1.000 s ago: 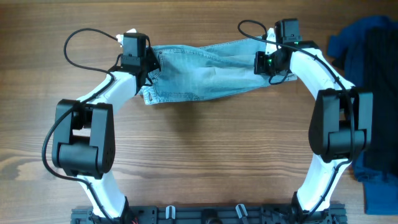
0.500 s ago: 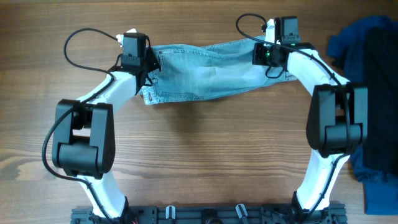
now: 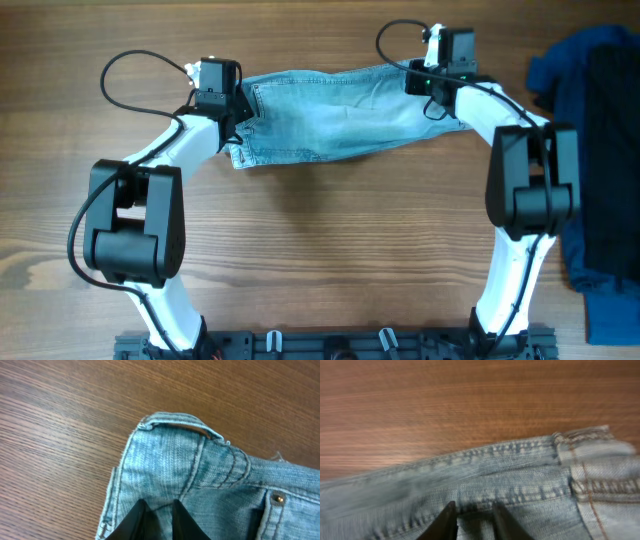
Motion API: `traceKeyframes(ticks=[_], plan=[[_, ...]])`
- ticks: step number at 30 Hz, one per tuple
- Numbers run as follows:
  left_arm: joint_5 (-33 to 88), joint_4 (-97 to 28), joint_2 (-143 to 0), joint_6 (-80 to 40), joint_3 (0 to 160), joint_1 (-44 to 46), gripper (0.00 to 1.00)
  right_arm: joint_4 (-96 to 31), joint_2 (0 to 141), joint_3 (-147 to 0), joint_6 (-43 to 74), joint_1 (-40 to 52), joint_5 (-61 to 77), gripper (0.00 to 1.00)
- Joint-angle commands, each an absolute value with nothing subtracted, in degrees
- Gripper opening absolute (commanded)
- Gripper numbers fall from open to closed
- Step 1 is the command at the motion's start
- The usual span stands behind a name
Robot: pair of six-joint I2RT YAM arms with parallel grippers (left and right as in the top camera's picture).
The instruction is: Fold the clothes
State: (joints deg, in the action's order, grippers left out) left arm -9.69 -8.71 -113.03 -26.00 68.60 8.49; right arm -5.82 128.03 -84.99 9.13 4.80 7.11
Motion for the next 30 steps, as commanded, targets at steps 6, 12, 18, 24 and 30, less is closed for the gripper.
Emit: traceKeyframes(ticks=[6,12,18,24,30], plan=[[-13.2,-6.6,-109.1,-21.4,68.7,8.0,0.22,-3.5,126.8,-86.3,9.0,4.9,5.9,0.36],[-5.6,-6.9,-99.8,-21.4,68.7,8.0,0.2,-7.8,118.3,-86.4,7.5,5.0,15.4,0.38],[5.3,-5.1,-101.0,-21.4,68.7,8.0,0.17,-11.5,117.3,-85.8,7.4,6.2,22.6,0.35],[5.3,-3.1,-108.1,-21.4,68.7,8.0,0.13,-11.8,120.9,-85.0,3.5,9.2,23.2,0.33],[2.2,2.5,-115.1,-21.4,68.7,8.0,0.11,-8.8,127.3,-85.0,2.5,12.7,22.7,0.34]])
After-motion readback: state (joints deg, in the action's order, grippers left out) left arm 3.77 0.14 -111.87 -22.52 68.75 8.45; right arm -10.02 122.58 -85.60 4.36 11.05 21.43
